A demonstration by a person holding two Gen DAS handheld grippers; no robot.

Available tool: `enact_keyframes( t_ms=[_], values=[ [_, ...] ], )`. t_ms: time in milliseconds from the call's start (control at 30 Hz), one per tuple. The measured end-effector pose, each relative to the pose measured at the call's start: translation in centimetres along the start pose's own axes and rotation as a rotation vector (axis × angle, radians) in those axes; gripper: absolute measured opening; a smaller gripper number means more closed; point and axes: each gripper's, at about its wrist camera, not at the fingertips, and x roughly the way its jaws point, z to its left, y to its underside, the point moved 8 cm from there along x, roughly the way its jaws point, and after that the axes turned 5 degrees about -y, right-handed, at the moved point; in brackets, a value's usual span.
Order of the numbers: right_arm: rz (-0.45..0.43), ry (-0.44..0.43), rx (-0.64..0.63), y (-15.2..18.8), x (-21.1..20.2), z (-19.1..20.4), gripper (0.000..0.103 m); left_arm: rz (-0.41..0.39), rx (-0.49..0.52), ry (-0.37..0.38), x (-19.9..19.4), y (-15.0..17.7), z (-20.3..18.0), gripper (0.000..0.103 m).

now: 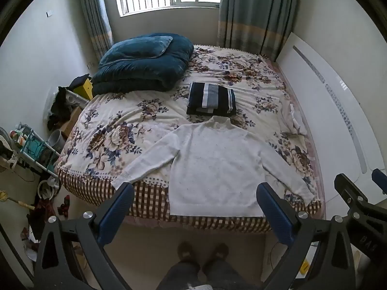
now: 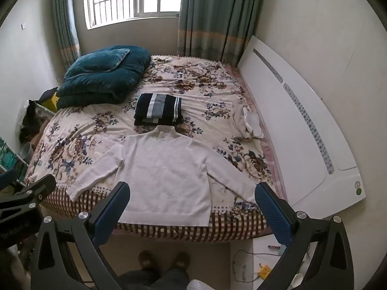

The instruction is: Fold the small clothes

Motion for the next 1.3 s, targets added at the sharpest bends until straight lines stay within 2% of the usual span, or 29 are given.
enact_keyframes(
  t_ms=[1300],
  values=[
    [-0.01, -0.021, -0.005, -1.5, -1.2, 1.9, 0.103, -0.013, -0.007, 0.011, -0.4, -0.8, 0.0, 0.103]
  ],
)
